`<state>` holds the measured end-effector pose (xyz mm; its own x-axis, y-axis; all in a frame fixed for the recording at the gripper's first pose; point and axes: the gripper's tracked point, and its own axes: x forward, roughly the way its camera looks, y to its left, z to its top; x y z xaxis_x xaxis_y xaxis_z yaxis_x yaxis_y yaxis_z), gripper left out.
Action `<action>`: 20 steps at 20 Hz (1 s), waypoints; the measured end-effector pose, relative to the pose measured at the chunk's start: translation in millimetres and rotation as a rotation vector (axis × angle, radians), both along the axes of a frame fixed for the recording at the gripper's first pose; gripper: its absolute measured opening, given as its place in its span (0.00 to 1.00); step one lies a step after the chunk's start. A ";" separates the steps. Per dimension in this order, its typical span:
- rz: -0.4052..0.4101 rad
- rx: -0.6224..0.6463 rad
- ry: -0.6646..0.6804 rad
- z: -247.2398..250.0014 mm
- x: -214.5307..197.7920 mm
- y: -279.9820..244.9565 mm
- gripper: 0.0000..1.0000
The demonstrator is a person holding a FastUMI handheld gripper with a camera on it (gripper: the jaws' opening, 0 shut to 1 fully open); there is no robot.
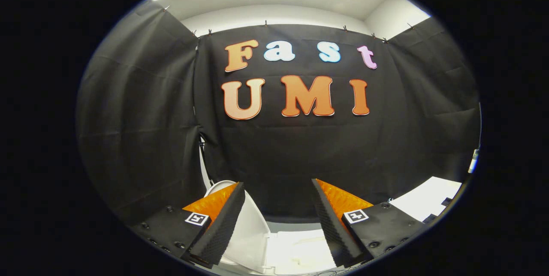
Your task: Open the toilet lid.
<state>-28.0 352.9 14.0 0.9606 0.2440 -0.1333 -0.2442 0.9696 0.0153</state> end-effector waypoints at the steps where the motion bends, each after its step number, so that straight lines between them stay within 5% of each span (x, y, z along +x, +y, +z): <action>1: -0.006 0.000 -0.001 1.0 0.2 -3.1 0.98; 20: -0.030 0.009 -0.002 1.2 0.9 -18.4 0.98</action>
<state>-27.0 334.5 15.1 0.9679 0.2160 -0.1289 -0.2148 0.9764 0.0231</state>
